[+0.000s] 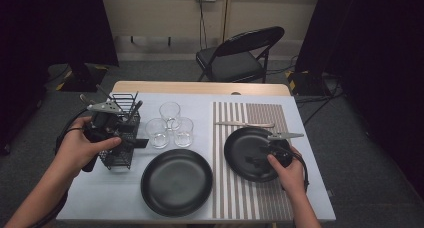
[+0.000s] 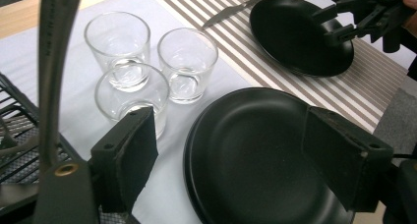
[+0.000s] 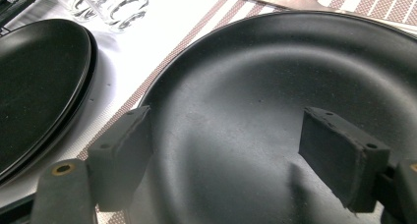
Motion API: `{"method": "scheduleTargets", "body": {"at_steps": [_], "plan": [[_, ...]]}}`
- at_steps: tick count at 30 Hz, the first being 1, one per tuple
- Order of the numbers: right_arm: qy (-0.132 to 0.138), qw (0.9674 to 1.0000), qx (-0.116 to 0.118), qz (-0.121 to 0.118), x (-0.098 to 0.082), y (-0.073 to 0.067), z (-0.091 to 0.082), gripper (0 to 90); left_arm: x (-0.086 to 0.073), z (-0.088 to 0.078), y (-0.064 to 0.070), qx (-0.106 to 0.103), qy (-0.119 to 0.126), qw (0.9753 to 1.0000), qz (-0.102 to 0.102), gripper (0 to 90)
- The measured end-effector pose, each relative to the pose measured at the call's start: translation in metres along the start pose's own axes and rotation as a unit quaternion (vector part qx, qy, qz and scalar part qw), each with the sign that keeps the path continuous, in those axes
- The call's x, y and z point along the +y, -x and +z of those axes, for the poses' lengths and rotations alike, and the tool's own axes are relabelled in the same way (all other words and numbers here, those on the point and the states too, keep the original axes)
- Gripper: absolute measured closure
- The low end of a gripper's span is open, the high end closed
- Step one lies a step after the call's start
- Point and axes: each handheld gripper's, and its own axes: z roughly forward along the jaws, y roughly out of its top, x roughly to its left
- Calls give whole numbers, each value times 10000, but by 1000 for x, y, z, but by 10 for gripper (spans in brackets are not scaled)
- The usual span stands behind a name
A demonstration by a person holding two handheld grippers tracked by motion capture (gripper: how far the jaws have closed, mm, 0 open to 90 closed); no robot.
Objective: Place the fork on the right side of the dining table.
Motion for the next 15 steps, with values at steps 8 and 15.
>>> {"method": "scheduleTargets", "body": {"at_steps": [8,15], "plan": [[44,10000,-60,55,-1,5,-5,200,1,-5,-10,138,-11,9999,-68,211],[47,10000,-46,64,-2,5,-6,199,2,-10,-15,223,-30,9997,-92,216]]}}
